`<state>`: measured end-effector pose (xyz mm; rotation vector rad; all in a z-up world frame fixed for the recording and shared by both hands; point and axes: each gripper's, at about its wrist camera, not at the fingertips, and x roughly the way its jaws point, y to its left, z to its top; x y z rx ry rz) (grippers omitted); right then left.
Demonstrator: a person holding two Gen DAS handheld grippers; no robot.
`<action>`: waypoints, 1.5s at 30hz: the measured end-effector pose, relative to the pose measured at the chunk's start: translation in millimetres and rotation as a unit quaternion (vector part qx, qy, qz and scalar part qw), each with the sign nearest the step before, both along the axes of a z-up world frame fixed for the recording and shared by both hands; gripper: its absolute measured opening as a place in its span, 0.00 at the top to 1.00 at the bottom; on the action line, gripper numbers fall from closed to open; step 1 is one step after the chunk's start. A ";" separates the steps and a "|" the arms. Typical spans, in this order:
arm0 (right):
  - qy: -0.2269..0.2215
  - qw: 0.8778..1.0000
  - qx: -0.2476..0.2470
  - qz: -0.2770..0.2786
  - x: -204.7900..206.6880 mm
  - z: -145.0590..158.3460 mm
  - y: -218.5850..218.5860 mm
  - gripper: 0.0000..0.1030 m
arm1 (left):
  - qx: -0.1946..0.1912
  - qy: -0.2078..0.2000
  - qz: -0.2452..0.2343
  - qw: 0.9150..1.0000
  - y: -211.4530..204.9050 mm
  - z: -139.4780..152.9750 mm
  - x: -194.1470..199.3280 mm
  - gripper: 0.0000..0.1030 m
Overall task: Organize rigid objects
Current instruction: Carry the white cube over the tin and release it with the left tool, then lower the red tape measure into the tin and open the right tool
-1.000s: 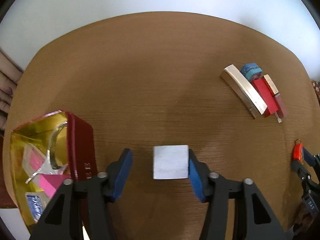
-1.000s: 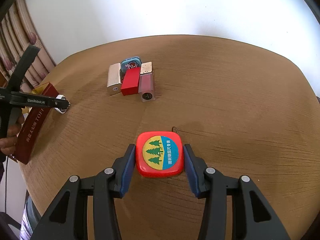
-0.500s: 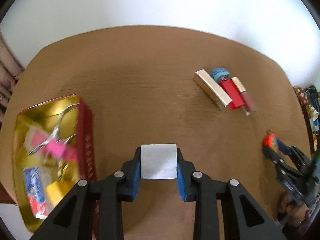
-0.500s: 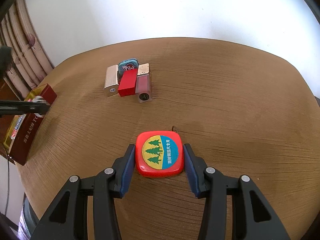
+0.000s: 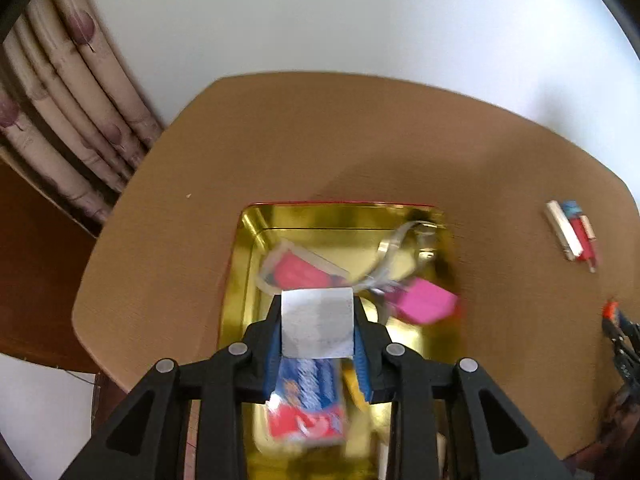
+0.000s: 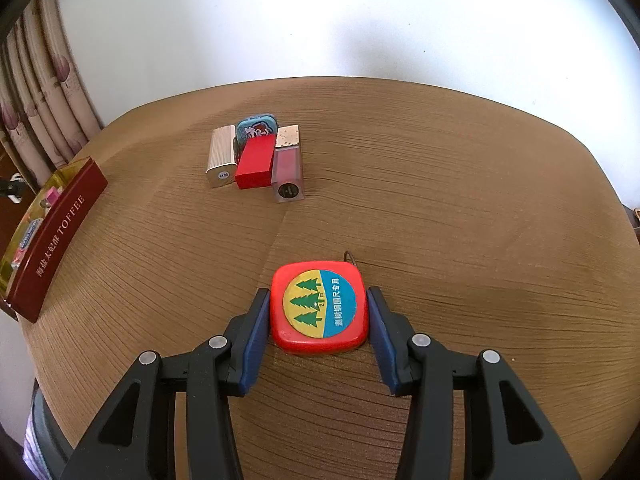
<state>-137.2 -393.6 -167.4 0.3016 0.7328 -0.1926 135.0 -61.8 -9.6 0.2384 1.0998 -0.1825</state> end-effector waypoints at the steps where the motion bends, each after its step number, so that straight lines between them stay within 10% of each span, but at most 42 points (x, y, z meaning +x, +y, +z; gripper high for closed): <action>1: 0.000 1.000 0.000 0.000 1.0 0.3 0.5 0.57 | 0.004 0.005 0.012 1.000 7.0 -4.1 8.0 0.71; 20: 0.003 1.000 -0.011 0.000 4.3 -0.1 4.6 0.57 | -0.048 0.037 0.036 0.998 22.0 -34.9 59.0 0.67; 31: 0.004 1.000 0.000 0.018 1.2 8.2 9.5 0.58 | -0.095 -0.061 0.094 0.989 86.9 19.1 -38.7 0.62; 45: -0.061 0.988 0.032 0.141 53.0 115.0 107.0 0.58 | -0.051 -0.086 0.169 0.981 131.6 -21.2 -171.8 0.62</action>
